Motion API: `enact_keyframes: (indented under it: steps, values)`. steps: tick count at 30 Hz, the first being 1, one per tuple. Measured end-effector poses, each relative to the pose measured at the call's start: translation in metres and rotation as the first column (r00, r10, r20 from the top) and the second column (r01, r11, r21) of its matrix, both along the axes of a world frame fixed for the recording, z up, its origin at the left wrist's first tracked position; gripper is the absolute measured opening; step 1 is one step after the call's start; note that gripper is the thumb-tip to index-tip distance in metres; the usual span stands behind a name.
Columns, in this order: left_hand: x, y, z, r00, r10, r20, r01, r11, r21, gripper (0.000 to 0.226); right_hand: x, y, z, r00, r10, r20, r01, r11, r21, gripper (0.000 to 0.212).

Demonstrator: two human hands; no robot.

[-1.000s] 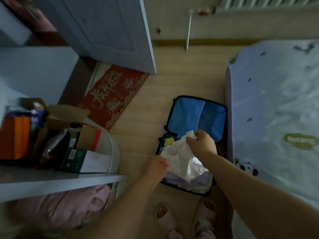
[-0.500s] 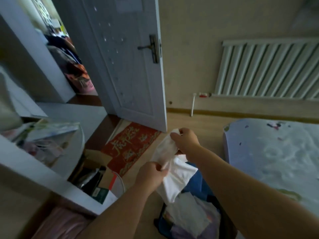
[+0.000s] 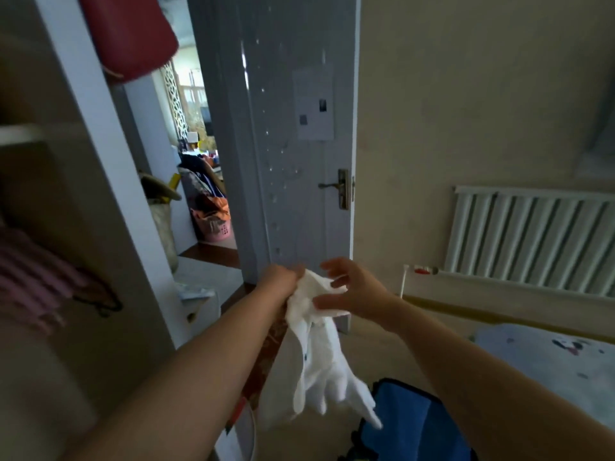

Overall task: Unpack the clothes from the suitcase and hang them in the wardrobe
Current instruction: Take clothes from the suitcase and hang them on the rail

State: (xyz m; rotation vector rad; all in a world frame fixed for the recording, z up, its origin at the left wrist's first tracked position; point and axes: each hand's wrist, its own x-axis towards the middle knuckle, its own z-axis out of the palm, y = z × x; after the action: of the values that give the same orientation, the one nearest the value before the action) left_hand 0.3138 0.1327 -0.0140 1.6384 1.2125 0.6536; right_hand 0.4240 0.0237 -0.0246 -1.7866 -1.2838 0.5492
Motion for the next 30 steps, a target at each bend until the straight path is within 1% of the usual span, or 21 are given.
enact_keyframes:
  steps: [2, 3, 4, 6, 7, 8, 10, 11, 12, 14, 16, 18, 20, 21, 22, 23, 24, 25, 26, 28, 30]
  values:
    - [-0.005, -0.001, 0.011, 1.0, 0.007, -0.006, -0.008, 0.994, -0.107, 0.032, -0.011, 0.0, 0.009, 0.984, 0.141, 0.113, -0.136, 0.989, -0.049, 0.071]
    - [-0.009, -0.002, 0.018, 1.0, 0.009, 0.011, -0.007, 0.986, -0.168, 0.027, -0.016, 0.001, 0.014, 0.968, 0.191, 0.164, -0.181, 0.981, -0.072, 0.069]
    - [-0.013, -0.004, 0.022, 1.0, 0.019, 0.018, -0.015, 0.975, -0.221, 0.02, -0.02, 0.003, 0.015, 0.957, 0.207, 0.204, -0.196, 0.978, -0.073, 0.062]
    - [-0.022, -0.003, 0.026, 0.998, 0.053, 0.04, -0.039, 0.96, -0.278, 0.014, -0.025, 0.01, 0.019, 0.958, 0.144, 0.248, -0.153, 0.988, 0.014, 0.032]
    - [-0.028, -0.002, 0.027, 0.993, 0.079, 0.09, -0.048, 0.952, -0.304, 0.011, -0.027, 0.013, 0.022, 0.962, 0.107, 0.25, -0.126, 0.99, 0.062, 0.018]
    - [-0.033, -0.001, 0.026, 0.983, 0.106, 0.153, -0.051, 0.944, -0.327, 0.009, -0.028, 0.017, 0.025, 0.967, 0.076, 0.244, -0.101, 0.99, 0.094, 0.012]
    - [-0.043, -0.001, 0.027, 0.959, 0.163, 0.232, -0.075, 0.935, -0.346, 0.005, -0.033, 0.026, 0.031, 0.978, 0.042, 0.203, -0.07, 0.989, 0.131, 0.011]
    - [-0.05, -0.002, 0.028, 0.95, 0.188, 0.25, -0.091, 0.931, -0.354, 0.01, -0.036, 0.031, 0.035, 0.984, 0.034, 0.173, -0.06, 0.988, 0.145, 0.011]
    - [-0.054, -0.002, 0.029, 0.943, 0.194, 0.27, -0.086, 0.927, -0.364, 0.015, -0.039, 0.034, 0.039, 0.99, 0.02, 0.14, -0.043, 0.986, 0.159, 0.011]
    - [-0.063, -0.01, 0.036, 0.943, 0.168, 0.286, -0.054, 0.929, -0.365, 0.015, -0.047, 0.042, 0.043, 0.997, 0.016, 0.07, -0.027, 0.986, 0.163, 0.013]
    - [-0.071, -0.02, 0.04, 0.967, 0.124, 0.224, -0.047, 0.946, -0.32, 0.015, -0.054, 0.047, 0.046, 1.0, 0.004, 0.028, -0.007, 0.991, 0.134, 0.02]
    - [-0.084, -0.031, 0.04, 0.995, 0.072, 0.07, -0.055, 0.974, -0.221, 0.019, -0.062, 0.052, 0.048, 1.0, -0.002, 0.023, -0.001, 0.992, 0.123, 0.026]
    - [-0.096, -0.042, 0.035, 0.998, -0.036, -0.05, 0.025, 0.976, -0.215, 0.018, -0.073, 0.055, 0.054, 1.0, 0.008, 0.021, -0.011, 0.991, 0.136, 0.03]
    - [-0.1, -0.048, 0.029, 0.993, -0.077, -0.085, 0.055, 0.97, -0.236, 0.024, -0.079, 0.057, 0.058, 0.999, 0.027, 0.025, -0.03, 0.989, 0.144, 0.031]
    - [-0.104, -0.052, 0.023, 0.988, -0.082, -0.13, 0.05, 0.971, -0.234, 0.028, -0.087, 0.057, 0.063, 0.998, 0.055, 0.031, -0.059, 0.987, 0.15, 0.031]
    - [-0.107, -0.056, 0.018, 0.982, -0.048, -0.184, 0.013, 0.982, -0.188, 0.027, -0.095, 0.057, 0.068, 0.995, 0.09, 0.037, -0.095, 0.983, 0.157, 0.031]
    - [-0.107, -0.058, 0.013, 0.977, 0.012, -0.215, -0.036, 0.994, -0.106, 0.025, -0.1, 0.056, 0.072, 0.991, 0.122, 0.045, -0.128, 0.978, 0.166, 0.029]
    - [-0.11, -0.061, 0.009, 0.975, 0.1, -0.199, -0.106, 0.994, -0.02, 0.023, -0.105, 0.055, 0.076, 0.986, 0.159, 0.058, -0.167, 0.97, 0.177, 0.028]
    - [-0.114, -0.063, 0.007, 0.974, 0.18, -0.135, -0.178, 0.984, 0.028, 0.022, -0.107, 0.054, 0.079, 0.981, 0.182, 0.066, -0.192, 0.963, 0.187, 0.027]
    - [-0.125, -0.064, 0.005, 0.957, 0.287, 0.042, -0.288, 0.957, 0.02, 0.018, -0.104, 0.052, 0.085, 0.979, 0.185, 0.083, -0.199, 0.959, 0.202, 0.025]
    - [-0.142, -0.067, 0.008, 0.913, 0.361, 0.192, -0.364, 0.931, -0.02, 0.013, -0.097, 0.051, 0.087, 0.978, 0.166, 0.126, -0.187, 0.964, 0.187, 0.025]
